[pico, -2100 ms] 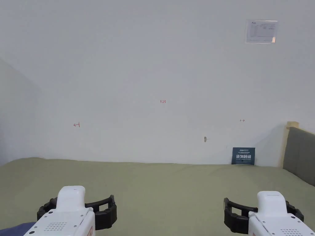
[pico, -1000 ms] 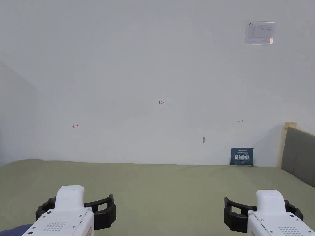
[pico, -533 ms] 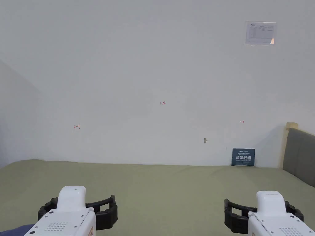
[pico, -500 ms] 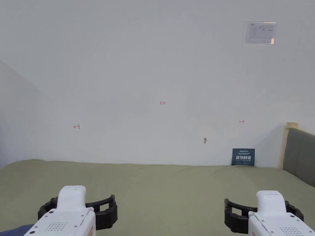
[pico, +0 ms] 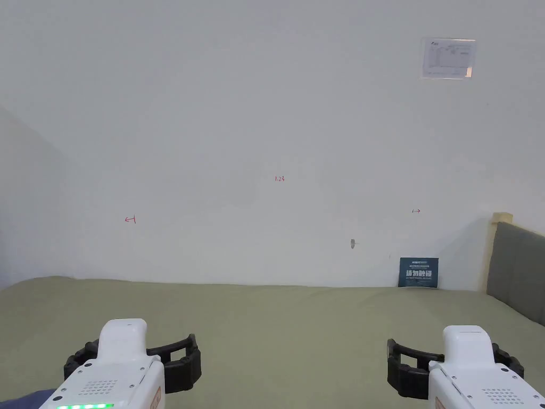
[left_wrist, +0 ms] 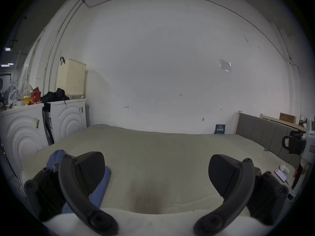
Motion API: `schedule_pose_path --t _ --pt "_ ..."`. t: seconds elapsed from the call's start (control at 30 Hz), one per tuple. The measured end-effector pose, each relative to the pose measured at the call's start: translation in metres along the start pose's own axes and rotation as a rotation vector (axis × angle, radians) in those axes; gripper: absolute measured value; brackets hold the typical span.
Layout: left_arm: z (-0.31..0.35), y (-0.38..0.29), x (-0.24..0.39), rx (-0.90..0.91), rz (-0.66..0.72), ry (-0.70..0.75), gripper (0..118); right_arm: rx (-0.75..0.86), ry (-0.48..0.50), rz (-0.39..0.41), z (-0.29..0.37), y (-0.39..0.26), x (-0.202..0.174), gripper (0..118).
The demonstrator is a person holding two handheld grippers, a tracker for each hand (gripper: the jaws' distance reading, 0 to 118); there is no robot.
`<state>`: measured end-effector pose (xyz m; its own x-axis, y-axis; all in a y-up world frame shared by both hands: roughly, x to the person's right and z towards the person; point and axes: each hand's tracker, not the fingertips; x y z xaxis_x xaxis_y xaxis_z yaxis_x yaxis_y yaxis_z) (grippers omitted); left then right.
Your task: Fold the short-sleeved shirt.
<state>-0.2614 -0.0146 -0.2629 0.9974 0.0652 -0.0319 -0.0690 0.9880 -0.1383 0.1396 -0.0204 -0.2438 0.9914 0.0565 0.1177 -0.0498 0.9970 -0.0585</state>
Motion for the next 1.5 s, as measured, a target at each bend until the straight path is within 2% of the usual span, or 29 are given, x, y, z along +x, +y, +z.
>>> schedule_pose_path --t 0.27,0.9,0.93,0.97,1.0,1.03,1.07,1.1,1.13,1.2,1.23,1.3,1.4,1.5 --pt "0.001 -0.004 0.003 0.037 -0.048 -0.005 118 -0.011 -0.002 0.006 -0.004 0.0 0.0 118" --pt "0.002 0.003 -0.004 0.032 0.009 0.015 118 -0.005 -0.013 0.0 -0.002 -0.003 0.0 116" --pt "0.003 0.003 -0.004 0.032 0.004 0.02 112 -0.006 -0.016 0.001 -0.002 -0.004 0.001 107" --pt "0.003 0.002 -0.003 0.027 -0.007 0.022 112 -0.011 -0.016 0.001 -0.002 -0.004 0.001 107" --pt "0.004 0.003 -0.003 0.021 -0.023 0.029 107 -0.024 -0.008 -0.006 -0.001 -0.004 0.001 101" --pt "0.007 0.002 -0.002 0.023 -0.03 0.009 89 -0.031 0.006 -0.021 0.001 -0.005 0.002 80" --pt "0.008 0.001 -0.001 0.031 -0.029 -0.025 10 -0.03 0.01 -0.024 0.0 -0.006 0.002 13" --pt "0.008 0.002 -0.001 0.03 -0.04 0.004 0 -0.054 -0.015 -0.001 -0.004 -0.009 0.001 0" --pt "0.013 0.003 0.002 0.054 -0.111 0.15 0 -0.048 -0.095 0.048 -0.004 -0.012 -0.002 0" --pt "0.019 -0.005 -0.01 0.05 -0.062 0.062 0 -0.1 0.001 -0.023 -0.004 -0.018 0.0 0" --pt "0.022 -0.005 -0.019 0.036 -0.037 0.007 0 -0.102 -0.003 -0.022 -0.004 -0.019 0.001 0" --pt "0.005 -0.004 -0.006 0.021 -0.066 0.04 0 -0.104 -0.035 0.003 -0.006 -0.019 -0.004 0" --pt "0.005 -0.001 -0.02 0.011 -0.075 0.053 0 -0.099 -0.001 -0.017 -0.009 -0.011 -0.017 0" --pt "0.015 0.007 -0.037 0.013 -0.054 0.099 0 -0.071 0.064 0.005 -0.016 -0.006 -0.053 0"
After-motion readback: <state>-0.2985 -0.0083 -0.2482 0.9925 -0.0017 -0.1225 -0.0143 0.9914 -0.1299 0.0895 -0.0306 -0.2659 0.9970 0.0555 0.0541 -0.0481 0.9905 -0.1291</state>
